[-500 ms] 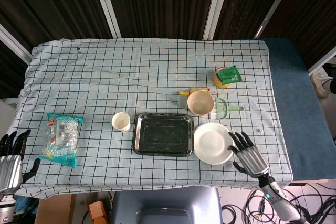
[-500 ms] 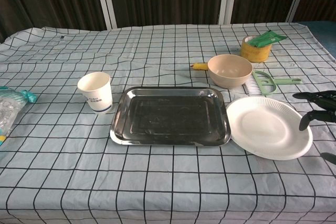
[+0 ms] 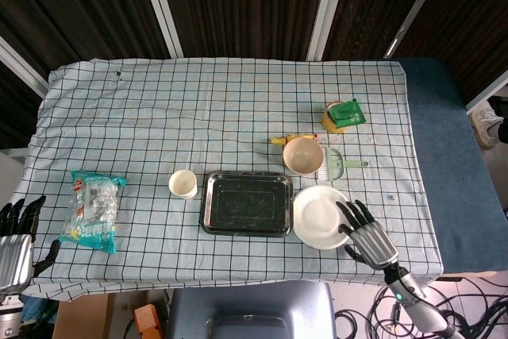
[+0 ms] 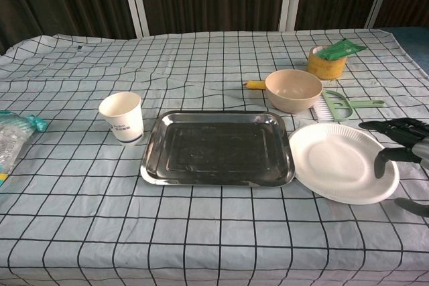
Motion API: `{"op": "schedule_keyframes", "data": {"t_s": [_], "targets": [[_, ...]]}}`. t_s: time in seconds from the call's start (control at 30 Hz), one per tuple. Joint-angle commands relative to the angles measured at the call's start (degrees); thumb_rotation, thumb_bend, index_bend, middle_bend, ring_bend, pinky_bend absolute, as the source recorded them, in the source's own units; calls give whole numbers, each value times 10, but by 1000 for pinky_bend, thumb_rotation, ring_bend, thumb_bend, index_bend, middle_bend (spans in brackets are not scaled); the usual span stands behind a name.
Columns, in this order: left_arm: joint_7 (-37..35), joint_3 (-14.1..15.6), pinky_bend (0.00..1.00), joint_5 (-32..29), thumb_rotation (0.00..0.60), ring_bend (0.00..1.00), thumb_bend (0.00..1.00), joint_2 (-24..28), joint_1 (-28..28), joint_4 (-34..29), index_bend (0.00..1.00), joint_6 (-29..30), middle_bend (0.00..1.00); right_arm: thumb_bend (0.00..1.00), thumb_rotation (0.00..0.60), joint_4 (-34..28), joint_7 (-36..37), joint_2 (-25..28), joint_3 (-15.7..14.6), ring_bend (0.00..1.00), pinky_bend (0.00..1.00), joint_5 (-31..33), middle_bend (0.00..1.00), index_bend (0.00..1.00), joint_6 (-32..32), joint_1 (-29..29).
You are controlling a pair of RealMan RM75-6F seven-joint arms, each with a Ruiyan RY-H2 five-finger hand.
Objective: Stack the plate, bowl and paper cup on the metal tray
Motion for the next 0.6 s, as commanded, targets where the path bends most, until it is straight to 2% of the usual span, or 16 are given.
{"op": "schedule_keyframes", "data": {"t_s": [0.03, 0.33, 0.6], "targets": [[7, -2, 54, -2, 600, 43, 372, -4, 1, 2, 8, 5, 139, 224, 600, 14, 2, -11, -1, 0, 0, -2, 0, 432, 0, 4], [8, -3, 55, -1, 600, 42, 371, -5, 1, 2, 9, 6, 139, 225, 600, 36, 9, -32, 1, 0, 0, 3, 1, 445, -7, 11], [8, -3, 54, -2, 600, 42, 372, -6, 2, 2, 9, 6, 139, 226, 600, 52, 22, -46, 6, 0, 0, 8, 26, 495, -3, 16]]}}
